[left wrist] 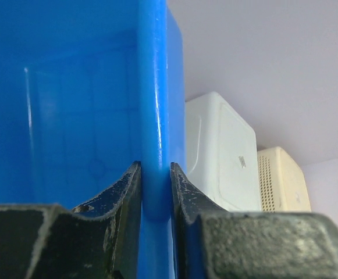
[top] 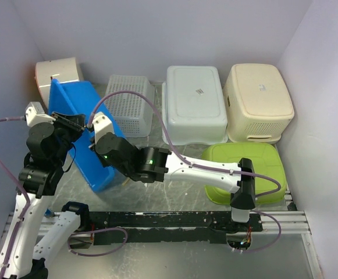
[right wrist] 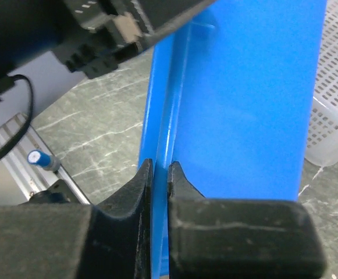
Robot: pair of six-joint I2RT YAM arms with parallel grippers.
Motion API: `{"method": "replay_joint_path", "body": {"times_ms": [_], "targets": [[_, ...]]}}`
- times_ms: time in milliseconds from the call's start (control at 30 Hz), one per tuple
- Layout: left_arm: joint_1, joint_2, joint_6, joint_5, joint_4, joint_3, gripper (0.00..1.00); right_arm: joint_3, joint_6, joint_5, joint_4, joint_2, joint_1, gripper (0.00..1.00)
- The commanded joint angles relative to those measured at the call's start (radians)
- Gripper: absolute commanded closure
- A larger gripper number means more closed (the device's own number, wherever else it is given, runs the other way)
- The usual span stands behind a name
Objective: Turn the large container upside down
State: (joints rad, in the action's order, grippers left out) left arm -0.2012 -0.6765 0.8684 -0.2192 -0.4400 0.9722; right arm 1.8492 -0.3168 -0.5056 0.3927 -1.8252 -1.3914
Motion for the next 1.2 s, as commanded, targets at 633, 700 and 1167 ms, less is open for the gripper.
{"method": "replay_joint_path", "body": {"times_ms": [633,700,1167], "targets": [[-0.004,0.122,0.115,0.109,0.139,-0.058,0.93,-0.736,1.300,-0.154,-0.886,0.383,-0.045,1.00],[-0.004,0.135,0.137,0.142,0.105,-0.081,0.93,-0.761,1.297,-0.143,-0.854,0.405,-0.049,1.00],[-0.004,0.301,0.210,0.087,-0.243,-0.132,0.54,-0.870,1.056,-0.082,-0.610,0.457,-0.151,1.00]]}}
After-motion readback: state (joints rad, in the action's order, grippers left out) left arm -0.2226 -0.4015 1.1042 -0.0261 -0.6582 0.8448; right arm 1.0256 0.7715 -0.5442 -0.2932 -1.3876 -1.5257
